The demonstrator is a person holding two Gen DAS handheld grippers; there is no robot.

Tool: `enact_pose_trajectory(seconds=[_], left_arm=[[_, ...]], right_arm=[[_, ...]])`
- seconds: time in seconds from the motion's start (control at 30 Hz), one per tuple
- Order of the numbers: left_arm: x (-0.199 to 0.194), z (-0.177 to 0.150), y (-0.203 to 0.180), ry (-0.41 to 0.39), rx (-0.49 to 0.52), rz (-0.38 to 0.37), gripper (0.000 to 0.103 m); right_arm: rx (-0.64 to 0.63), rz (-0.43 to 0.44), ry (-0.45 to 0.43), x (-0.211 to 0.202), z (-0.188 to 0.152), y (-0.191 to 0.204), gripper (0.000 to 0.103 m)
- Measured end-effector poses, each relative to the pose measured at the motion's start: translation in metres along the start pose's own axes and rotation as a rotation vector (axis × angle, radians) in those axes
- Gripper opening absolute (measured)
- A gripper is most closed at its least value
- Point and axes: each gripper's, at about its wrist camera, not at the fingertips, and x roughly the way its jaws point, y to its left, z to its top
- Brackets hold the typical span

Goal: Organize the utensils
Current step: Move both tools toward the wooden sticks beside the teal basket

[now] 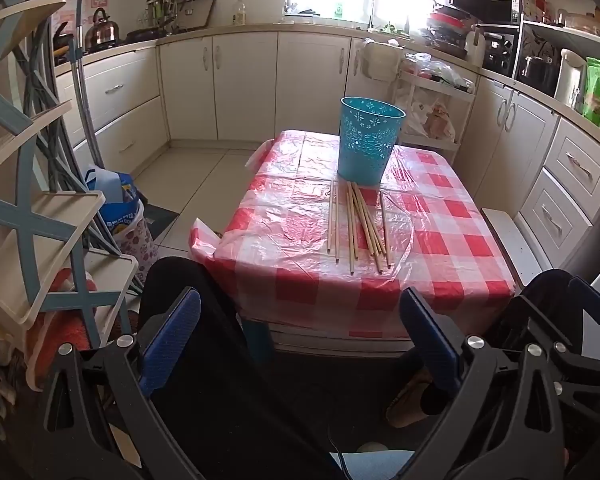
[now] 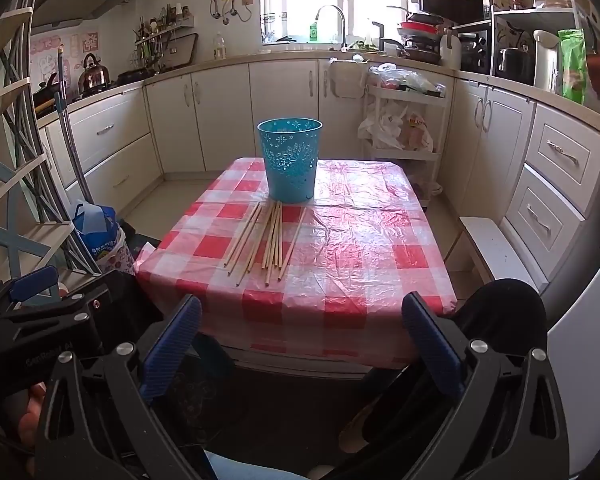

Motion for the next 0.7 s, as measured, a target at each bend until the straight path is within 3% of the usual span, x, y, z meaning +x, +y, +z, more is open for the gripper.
enact_pose_trajectory(seconds=[0.7], left_arm=[[0.0,-0.0018,0.0023,0.004,-0.005,0.001,0.096]], right_arm=[[0.004,0.01,-0.003,-0.0038,-0.0025,0.0046,0.096]])
